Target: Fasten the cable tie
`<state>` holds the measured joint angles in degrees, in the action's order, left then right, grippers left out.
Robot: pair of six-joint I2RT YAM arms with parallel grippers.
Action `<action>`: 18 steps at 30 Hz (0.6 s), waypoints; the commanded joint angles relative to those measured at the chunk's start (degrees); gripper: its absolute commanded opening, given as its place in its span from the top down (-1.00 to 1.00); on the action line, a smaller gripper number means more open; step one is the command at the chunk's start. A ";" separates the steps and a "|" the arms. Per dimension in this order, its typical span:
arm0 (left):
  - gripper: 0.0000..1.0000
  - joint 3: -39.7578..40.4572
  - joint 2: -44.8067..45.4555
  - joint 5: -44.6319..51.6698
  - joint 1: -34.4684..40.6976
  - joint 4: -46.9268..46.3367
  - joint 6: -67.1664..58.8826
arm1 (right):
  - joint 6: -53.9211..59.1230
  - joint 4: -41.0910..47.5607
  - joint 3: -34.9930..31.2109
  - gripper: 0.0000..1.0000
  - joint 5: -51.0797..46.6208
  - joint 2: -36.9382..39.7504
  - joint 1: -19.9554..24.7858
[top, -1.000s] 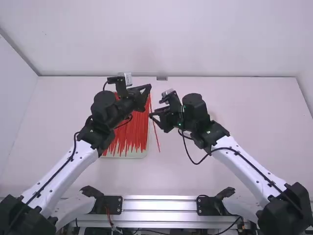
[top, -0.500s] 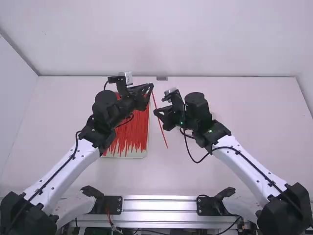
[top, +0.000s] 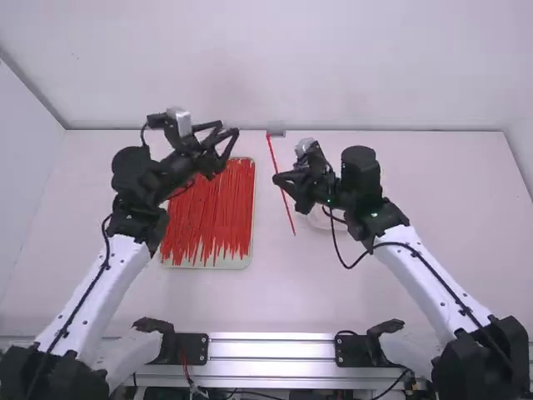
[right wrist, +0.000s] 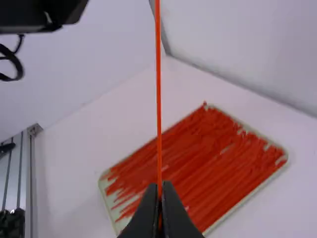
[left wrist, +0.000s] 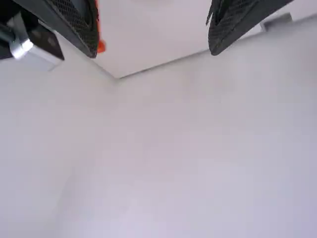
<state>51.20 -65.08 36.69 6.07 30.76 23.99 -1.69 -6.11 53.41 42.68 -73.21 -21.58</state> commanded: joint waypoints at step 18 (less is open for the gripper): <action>-0.32 13.33 -17.57 41.24 2.45 29.00 14.19 | 3.26 -17.99 1.70 1.00 14.34 -0.35 0.35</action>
<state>62.43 -82.46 74.04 7.99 59.24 35.33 1.58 -23.77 53.41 55.77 -73.23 -20.67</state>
